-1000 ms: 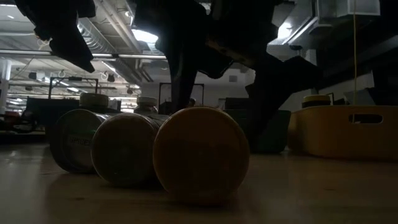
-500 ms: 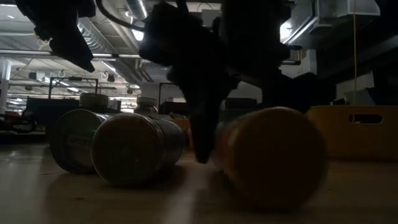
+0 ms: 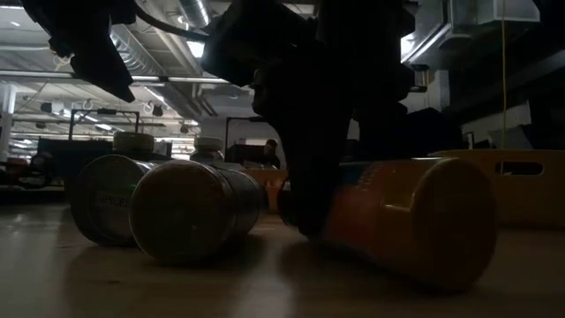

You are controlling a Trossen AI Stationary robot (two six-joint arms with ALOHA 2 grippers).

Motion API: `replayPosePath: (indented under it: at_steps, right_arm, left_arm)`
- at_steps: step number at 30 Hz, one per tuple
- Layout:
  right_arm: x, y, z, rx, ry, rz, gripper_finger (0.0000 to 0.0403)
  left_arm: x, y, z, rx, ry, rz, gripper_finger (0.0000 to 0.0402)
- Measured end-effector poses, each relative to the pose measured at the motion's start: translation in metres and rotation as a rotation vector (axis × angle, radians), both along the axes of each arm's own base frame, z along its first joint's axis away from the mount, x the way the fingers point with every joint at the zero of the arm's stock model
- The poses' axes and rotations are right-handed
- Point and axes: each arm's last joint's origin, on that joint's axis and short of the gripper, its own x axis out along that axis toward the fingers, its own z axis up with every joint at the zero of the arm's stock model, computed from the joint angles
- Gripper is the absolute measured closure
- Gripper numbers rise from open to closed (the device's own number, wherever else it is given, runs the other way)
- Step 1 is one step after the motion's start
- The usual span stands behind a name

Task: Sort spices by type
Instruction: Put the black seasoning bottle into the green bin

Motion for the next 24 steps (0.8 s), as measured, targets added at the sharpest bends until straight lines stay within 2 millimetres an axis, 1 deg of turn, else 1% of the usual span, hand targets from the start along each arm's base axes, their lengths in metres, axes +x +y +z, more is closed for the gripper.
replayPosePath:
  at_steps: [3, 6, 10, 12, 16, 21, 24]
  right_arm:
    - [0.0, 0.0, 0.0, -0.007, -0.003, 0.012, 0.0186]
    - [0.001, -0.002, 0.0, -0.013, -0.009, 0.034, 0.019]
    - [-0.002, -0.011, 0.009, -0.037, 0.001, 0.058, 0.0198]
    - [-0.005, -0.018, 0.02, -0.062, 0.021, 0.069, 0.0198]
    - [-0.01, -0.036, 0.049, -0.148, 0.059, 0.121, 0.0197]
    - [-0.014, -0.064, 0.088, -0.321, 0.107, 0.275, 0.0197]
    - [-0.016, -0.083, 0.105, -0.447, 0.138, 0.398, 0.0197]
  left_arm:
    - [0.0, 0.0, 0.0, 0.0, 0.0, 0.0, 0.0084]
    - [0.0, 0.0, 0.0, 0.0, 0.0, 0.0, 0.0084]
    - [0.0, 0.0, 0.0, 0.0, 0.0, 0.0, 0.0084]
    - [0.0, 0.0, 0.0, 0.0, 0.0, 0.0, 0.0084]
    - [0.0, 0.0, 0.0, 0.0, -0.001, 0.0, 0.0084]
    - [0.0, 0.0, 0.0, 0.0, -0.001, 0.0, 0.0084]
    - [0.0, 0.0, 0.0, 0.0, -0.001, 0.0, 0.0084]
